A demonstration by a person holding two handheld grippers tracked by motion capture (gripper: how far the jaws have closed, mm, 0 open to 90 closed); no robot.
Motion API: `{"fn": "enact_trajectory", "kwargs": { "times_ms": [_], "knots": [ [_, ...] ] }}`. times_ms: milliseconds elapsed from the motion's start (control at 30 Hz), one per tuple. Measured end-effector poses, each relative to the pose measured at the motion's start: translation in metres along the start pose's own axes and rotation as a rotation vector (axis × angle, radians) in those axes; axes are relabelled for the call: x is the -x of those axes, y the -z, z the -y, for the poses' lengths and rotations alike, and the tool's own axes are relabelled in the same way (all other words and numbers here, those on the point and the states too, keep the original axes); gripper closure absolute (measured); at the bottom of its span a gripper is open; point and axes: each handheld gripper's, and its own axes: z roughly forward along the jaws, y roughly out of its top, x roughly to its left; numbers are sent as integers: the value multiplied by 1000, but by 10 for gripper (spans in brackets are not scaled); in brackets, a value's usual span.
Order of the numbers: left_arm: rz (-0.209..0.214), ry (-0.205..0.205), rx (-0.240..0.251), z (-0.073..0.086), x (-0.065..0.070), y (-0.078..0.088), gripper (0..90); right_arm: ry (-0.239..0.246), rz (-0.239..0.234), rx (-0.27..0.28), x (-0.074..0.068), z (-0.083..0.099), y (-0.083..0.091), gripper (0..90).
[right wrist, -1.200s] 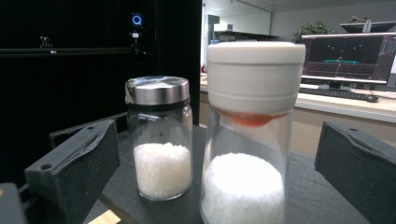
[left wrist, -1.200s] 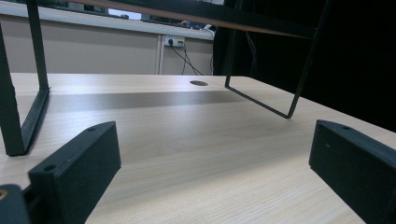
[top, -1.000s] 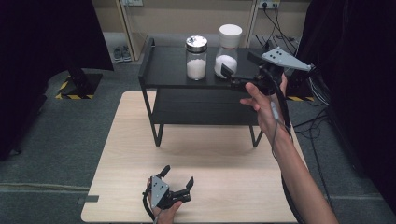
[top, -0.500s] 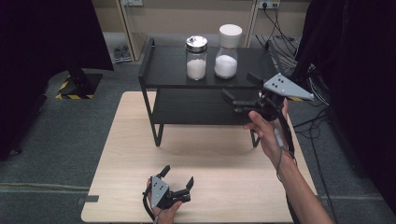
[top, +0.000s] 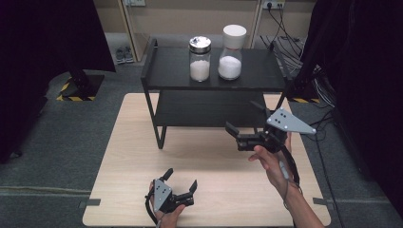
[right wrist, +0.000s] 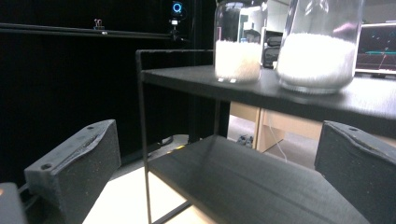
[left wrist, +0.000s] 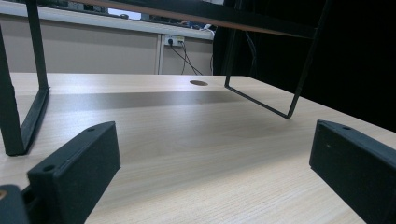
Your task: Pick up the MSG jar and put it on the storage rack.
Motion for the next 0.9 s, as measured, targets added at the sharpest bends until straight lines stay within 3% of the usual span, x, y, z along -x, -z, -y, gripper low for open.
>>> {"fn": "enact_trajectory", "kwargs": {
  "times_ms": [900],
  "knots": [
    [1, -9, -3, 0, 0, 0, 10, -24, 23, -35, -20, 98, 60, 4]
  ]
}}
